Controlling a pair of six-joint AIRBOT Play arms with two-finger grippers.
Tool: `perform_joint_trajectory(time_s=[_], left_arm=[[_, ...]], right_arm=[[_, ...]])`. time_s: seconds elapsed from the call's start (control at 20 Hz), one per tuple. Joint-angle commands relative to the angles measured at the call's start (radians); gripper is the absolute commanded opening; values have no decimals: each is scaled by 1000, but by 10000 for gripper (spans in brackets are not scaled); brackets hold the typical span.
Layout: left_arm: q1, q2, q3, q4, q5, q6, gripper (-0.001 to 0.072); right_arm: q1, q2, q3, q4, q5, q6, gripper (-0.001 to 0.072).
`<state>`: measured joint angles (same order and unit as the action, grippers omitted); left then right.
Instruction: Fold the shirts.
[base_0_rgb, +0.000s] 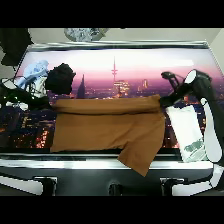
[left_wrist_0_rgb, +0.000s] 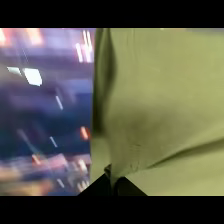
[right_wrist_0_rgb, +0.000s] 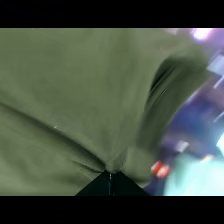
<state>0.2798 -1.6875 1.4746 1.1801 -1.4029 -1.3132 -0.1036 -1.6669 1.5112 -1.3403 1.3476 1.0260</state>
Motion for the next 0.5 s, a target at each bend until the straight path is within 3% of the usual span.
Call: perform_joint_trajectory(time_s=[0.0,0.25,0.3,0.35,0.4,0.45], left_arm=[[-1,-5,-98,-2,-126,-14,23],[-1,-5,-129,-2,-121,-14,32],[-1,-4,-126,-2,-123,-14,171],[4,-4,-113,-1,-142,-14,436],[16,-2,-92,6,-171,-14,483],[33,7,-73,39,-198,-15,482]], right_arm=[[1,3,-108,40,16,26,31],[1,3,-119,38,-18,58,36],[1,4,-118,39,-18,69,149],[1,8,-114,39,-18,70,343],[1,19,-100,33,26,39,428],[0,36,-87,10,84,-8,435]])
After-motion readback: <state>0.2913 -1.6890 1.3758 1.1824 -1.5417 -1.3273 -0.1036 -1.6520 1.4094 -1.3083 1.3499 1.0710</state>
